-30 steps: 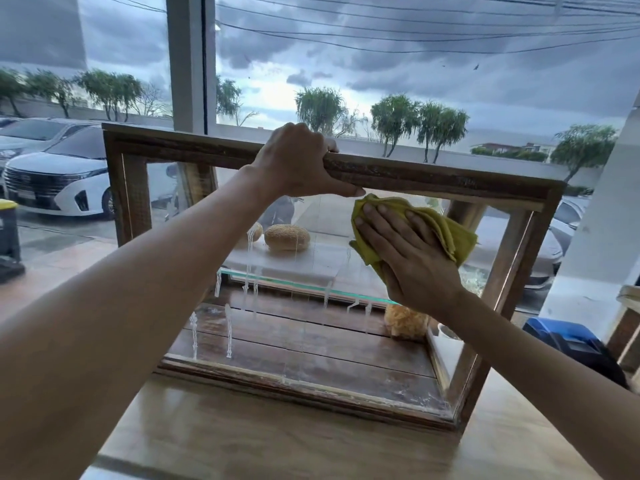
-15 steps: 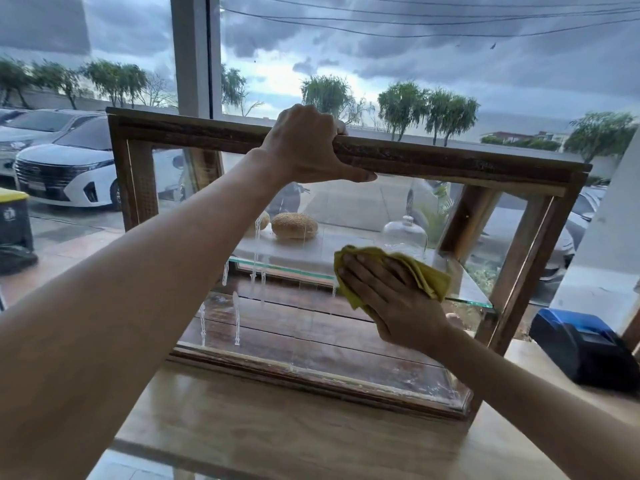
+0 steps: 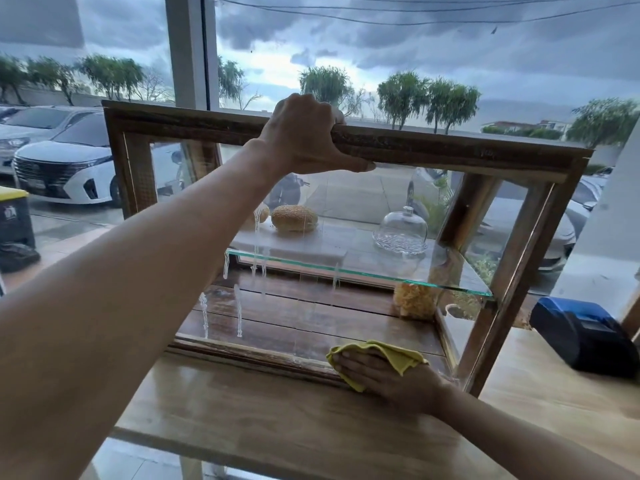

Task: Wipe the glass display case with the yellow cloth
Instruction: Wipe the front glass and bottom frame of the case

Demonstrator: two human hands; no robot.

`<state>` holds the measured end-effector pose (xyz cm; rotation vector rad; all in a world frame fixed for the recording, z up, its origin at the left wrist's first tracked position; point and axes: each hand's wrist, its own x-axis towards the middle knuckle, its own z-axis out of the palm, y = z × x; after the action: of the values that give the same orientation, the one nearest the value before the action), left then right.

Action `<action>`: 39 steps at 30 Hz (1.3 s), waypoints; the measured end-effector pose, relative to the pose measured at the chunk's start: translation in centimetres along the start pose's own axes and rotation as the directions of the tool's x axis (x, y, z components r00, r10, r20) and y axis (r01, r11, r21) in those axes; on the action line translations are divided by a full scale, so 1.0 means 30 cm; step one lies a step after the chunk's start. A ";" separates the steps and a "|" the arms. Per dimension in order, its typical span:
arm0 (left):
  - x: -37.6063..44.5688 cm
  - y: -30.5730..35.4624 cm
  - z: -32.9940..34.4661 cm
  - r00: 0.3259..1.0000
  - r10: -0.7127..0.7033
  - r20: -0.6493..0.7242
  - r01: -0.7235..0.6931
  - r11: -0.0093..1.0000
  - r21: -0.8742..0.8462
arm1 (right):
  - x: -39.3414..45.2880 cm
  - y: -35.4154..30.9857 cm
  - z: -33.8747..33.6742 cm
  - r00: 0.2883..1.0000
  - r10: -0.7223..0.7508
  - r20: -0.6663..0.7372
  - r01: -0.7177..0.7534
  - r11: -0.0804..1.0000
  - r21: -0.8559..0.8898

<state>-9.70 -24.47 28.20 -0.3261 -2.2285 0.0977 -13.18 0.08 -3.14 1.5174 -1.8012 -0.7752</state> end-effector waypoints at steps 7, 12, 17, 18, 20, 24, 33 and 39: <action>0.001 0.006 -0.001 1.000 -0.005 0.007 0.005 1.000 -0.015 | -0.030 0.062 -0.091 0.981 -0.001 -0.196 -0.005 0.999 -0.033; -0.001 0.009 -0.004 1.000 -0.001 0.003 0.001 1.000 -0.026 | 0.014 0.296 -0.280 0.860 0.245 -0.447 -0.249 0.967 0.052; -0.003 0.013 -0.008 1.000 -0.018 0.006 0.018 1.000 -0.023 | 0.064 0.510 -0.405 0.806 0.360 -0.469 -0.367 0.927 0.080; -0.003 0.013 -0.009 1.000 -0.017 0.002 0.017 1.000 -0.018 | 0.066 0.535 -0.417 0.816 0.359 -0.452 -0.371 0.926 0.066; -0.002 0.012 -0.008 1.000 -0.013 0.003 0.013 1.000 -0.005 | 0.069 0.565 -0.427 0.843 0.352 -0.407 -0.371 0.928 0.035; -0.001 0.006 -0.005 1.000 -0.008 0.006 0.008 1.000 -0.004 | 0.094 0.576 -0.437 0.874 0.371 -0.314 -0.384 0.923 0.021; -0.002 0.009 -0.005 1.000 -0.026 0.007 0.026 0.999 -0.018 | 0.108 0.476 -0.352 0.929 0.259 -0.266 -0.268 0.963 -0.001; -0.002 0.011 -0.003 0.999 -0.038 0.015 0.038 0.999 -0.015 | 0.084 0.348 -0.258 0.951 0.222 -0.215 -0.225 0.974 0.011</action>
<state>-9.54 -24.16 28.15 -0.2924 -2.2498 0.0630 -13.67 -1.02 10.04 1.3051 -1.7611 -0.4917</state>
